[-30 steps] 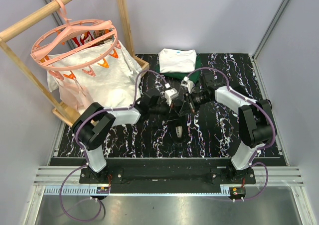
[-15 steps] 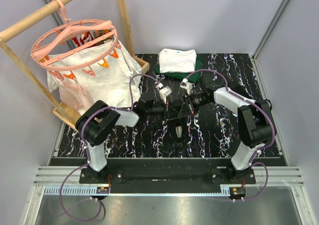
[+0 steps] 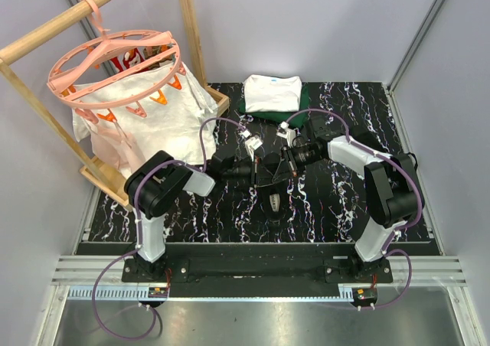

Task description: Tie the shoes

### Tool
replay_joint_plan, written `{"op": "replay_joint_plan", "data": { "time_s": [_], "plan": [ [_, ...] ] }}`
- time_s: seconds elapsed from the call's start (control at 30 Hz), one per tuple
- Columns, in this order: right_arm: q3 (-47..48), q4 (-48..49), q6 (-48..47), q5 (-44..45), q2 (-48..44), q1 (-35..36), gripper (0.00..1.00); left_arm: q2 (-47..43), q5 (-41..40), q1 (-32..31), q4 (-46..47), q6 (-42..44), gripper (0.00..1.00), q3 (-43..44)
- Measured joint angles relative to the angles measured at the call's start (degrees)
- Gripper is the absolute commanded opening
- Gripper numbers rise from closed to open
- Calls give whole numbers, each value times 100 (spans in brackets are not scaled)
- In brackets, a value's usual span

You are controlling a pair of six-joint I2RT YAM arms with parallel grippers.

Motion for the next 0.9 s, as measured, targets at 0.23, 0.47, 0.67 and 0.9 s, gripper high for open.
{"op": "replay_joint_plan", "data": {
  "time_s": [0.23,0.47,0.67,0.9],
  "plan": [
    [-72,2,96,-33,-44,26,27,72,116,7,151,-7,1,-4],
    [-72,-39,284,-22,-238,-7,42,72,162,13,278,-11,0,-4],
    [-46,-120,435,52,-372,-269,42,72,321,-11,378,-63,0,-4],
    [-39,-133,704,260,-380,-621,27,72,516,-79,490,-138,0,-4]
  ]
}}
